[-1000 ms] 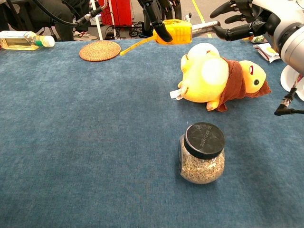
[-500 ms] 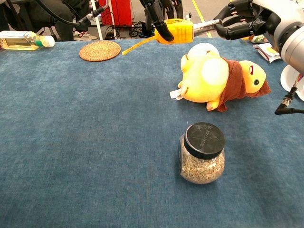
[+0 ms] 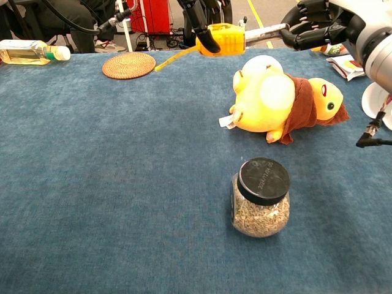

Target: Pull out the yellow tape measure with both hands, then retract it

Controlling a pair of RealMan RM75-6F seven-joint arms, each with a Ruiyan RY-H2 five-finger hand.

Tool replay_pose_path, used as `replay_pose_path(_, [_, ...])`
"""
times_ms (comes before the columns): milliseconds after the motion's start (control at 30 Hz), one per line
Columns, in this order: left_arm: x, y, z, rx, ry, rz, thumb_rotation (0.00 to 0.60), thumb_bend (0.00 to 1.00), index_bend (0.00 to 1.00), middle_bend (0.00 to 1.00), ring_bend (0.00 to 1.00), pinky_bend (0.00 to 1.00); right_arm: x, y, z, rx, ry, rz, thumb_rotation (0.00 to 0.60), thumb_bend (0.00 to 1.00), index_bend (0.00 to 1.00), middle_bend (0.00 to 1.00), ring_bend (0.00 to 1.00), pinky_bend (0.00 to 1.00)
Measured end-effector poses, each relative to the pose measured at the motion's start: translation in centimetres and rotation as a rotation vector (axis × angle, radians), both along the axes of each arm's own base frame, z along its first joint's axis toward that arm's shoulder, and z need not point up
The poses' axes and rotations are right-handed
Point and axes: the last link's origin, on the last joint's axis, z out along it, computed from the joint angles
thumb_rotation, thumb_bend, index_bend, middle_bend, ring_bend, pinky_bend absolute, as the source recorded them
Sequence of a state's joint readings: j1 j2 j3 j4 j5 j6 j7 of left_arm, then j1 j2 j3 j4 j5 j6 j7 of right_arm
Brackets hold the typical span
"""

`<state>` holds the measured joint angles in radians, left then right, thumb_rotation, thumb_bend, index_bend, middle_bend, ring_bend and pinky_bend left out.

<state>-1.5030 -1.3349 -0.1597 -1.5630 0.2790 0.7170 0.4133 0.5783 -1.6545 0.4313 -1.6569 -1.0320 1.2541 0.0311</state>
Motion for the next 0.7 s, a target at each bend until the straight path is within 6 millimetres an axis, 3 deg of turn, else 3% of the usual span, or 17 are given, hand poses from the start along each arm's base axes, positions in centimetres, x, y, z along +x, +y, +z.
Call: replay_pose_path(700, [-3.4, 0.0, 1.9, 0.043, 0.019, 0.034, 0.600, 0.26, 0.55, 0.45, 0.35, 0.40, -1.3, 0.1, 0.9, -0.015, -0.013, -0.031, 0.600, 0.57, 0.71, 0.38, 0.29, 0.30])
